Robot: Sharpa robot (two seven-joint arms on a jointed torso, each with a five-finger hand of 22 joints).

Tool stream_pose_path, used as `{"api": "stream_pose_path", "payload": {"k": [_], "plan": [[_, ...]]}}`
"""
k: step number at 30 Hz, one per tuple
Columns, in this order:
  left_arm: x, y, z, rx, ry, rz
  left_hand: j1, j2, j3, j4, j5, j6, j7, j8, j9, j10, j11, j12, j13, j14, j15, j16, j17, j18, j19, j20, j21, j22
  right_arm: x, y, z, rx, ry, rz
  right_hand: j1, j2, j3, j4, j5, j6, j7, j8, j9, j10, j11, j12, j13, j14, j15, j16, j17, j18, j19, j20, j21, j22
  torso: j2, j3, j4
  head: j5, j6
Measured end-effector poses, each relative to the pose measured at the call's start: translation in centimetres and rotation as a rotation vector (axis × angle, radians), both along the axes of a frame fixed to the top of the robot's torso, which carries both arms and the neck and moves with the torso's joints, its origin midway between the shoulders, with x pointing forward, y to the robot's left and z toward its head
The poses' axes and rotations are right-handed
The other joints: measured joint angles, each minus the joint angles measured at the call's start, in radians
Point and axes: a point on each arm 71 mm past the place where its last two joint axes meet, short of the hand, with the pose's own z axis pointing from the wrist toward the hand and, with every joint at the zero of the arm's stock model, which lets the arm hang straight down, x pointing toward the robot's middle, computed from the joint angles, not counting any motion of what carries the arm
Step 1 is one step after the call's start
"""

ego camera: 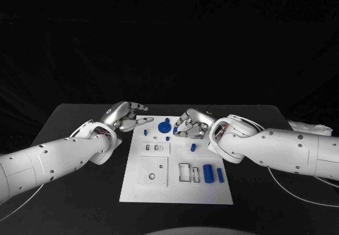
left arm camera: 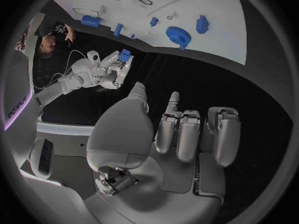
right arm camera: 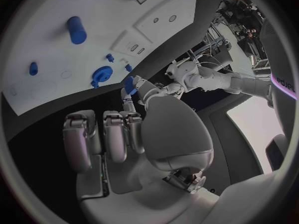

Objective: Assemble the parts on the task board

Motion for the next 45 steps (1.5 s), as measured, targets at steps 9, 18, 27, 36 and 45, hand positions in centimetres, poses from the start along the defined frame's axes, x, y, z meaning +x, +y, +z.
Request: {"api": "stream_pose_path", "payload": {"k": [9,18,27,36,45], "plan": [[0.0,-0.1,0.0,0.000,0.000,-0.001,0.000,0.000,0.000,0.000,0.000,0.000,0.000,0.000,0.000,0.000,0.000,0.000,0.000,0.000,0.000,0.000,0.000,0.000,0.000,0.000,0.000,0.000,-0.3,2.5,-1.1,-0.021,0.047,0.031,0.000,0.000,-0.003,-0.003,0.004,0.004,0.004,0.001,0.000,0.000,0.000,0.000,0.000,0.000,0.000,0.000,0.000,0.000,0.000,0.000,0.000,0.000,0.000,-0.0002,-0.0006,0.014,-0.012],[0.0,-0.1,0.0,0.000,0.000,0.000,0.000,0.000,0.000,0.000,0.000,0.000,0.000,0.000,0.000,0.000,0.000,0.000,0.001,0.000,0.000,0.000,0.001,0.000,0.000,0.000,0.000,0.000,-0.8,5.2,-2.6,-0.057,0.082,0.041,0.000,0.000,-0.003,-0.003,0.004,0.007,0.007,0.002,0.000,0.000,0.007,0.000,0.000,0.000,0.000,0.000,0.000,0.000,0.003,0.003,0.000,0.000,0.001,0.0010,-0.0007,0.015,-0.015],[0.0,-0.1,0.0,0.000,0.000,0.000,0.000,0.000,0.000,0.000,0.000,0.000,0.000,0.000,0.000,0.000,0.000,0.000,0.001,0.000,0.000,0.000,0.001,0.000,0.000,0.000,0.000,0.000,-1.1,6.3,-3.5,-0.118,0.090,0.024,0.000,0.000,-0.003,-0.003,0.004,0.011,0.011,0.001,-0.004,0.003,0.011,0.000,0.000,0.000,0.007,0.000,0.000,0.000,0.004,0.003,0.000,0.001,0.002,0.0011,-0.0018,0.013,-0.021],[0.1,-0.1,0.0,0.001,0.000,0.000,0.000,0.000,0.000,0.000,0.000,0.000,0.000,0.000,0.000,0.000,0.000,0.000,0.001,0.000,0.000,0.000,0.001,0.000,0.000,0.000,0.000,0.000,-0.8,6.2,-3.7,-0.177,0.074,-0.013,0.000,0.000,-0.005,-0.006,0.003,0.016,0.016,-0.004,-0.005,0.000,0.014,0.000,0.000,0.000,0.007,0.000,0.000,0.000,0.000,0.007,0.000,0.001,0.000,0.0011,-0.0016,0.008,-0.021],[0.1,-0.1,0.0,0.001,-0.001,0.001,0.000,0.000,0.000,0.000,0.000,0.000,0.000,0.000,0.000,0.000,0.000,0.000,0.001,0.000,0.000,0.000,0.000,0.000,0.000,0.000,0.000,0.000,-0.6,6.3,-3.9,-0.206,0.062,-0.026,-0.002,-0.002,-0.003,-0.008,-0.003,0.016,0.016,-0.009,-0.005,0.000,0.014,0.000,-0.001,0.000,0.015,0.000,0.001,0.000,0.003,0.011,0.000,0.000,0.001,0.0017,-0.0008,0.005,-0.019]]}}
